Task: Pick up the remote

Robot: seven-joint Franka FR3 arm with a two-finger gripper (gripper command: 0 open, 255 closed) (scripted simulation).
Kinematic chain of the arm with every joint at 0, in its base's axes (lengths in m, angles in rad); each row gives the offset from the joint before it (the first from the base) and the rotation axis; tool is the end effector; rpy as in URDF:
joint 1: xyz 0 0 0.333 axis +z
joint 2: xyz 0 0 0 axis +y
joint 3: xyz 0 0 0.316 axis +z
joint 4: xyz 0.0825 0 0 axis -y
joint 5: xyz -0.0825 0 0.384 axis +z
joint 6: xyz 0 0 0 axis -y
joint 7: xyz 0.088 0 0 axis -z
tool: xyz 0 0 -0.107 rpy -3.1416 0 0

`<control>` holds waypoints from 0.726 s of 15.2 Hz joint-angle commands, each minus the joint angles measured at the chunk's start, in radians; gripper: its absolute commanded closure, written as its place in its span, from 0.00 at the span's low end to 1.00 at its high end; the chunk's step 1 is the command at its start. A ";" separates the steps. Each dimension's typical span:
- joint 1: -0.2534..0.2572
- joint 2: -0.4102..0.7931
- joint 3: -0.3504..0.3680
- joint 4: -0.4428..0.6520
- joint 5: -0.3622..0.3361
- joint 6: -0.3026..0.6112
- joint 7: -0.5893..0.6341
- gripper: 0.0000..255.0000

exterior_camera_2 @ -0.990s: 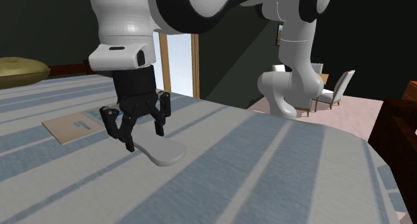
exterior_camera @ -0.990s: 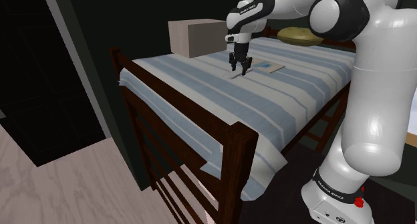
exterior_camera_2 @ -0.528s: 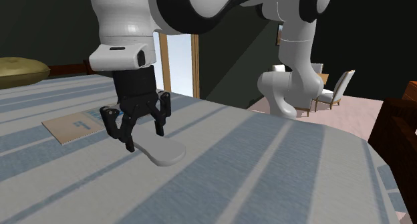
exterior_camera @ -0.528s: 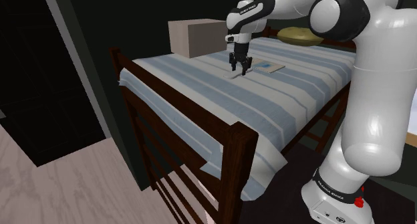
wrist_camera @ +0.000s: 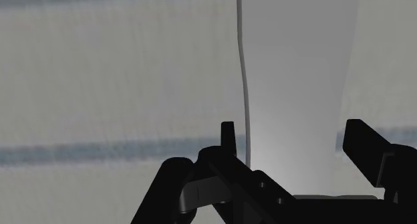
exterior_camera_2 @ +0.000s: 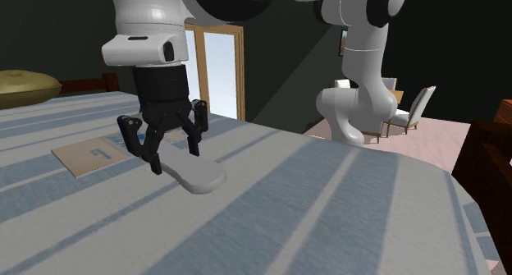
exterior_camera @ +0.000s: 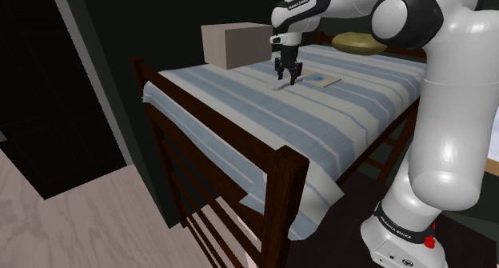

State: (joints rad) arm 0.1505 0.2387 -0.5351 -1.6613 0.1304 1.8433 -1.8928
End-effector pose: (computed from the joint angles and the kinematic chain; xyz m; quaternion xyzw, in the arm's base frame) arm 0.5901 -0.1998 0.4812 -0.7375 -0.6753 0.0027 0.0109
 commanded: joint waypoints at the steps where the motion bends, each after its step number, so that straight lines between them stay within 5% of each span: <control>1: 0.001 -0.007 -0.001 0.020 -0.004 -0.026 0.004 1.00; 11: -0.005 -0.008 -0.004 0.128 -0.007 -0.135 0.008 1.00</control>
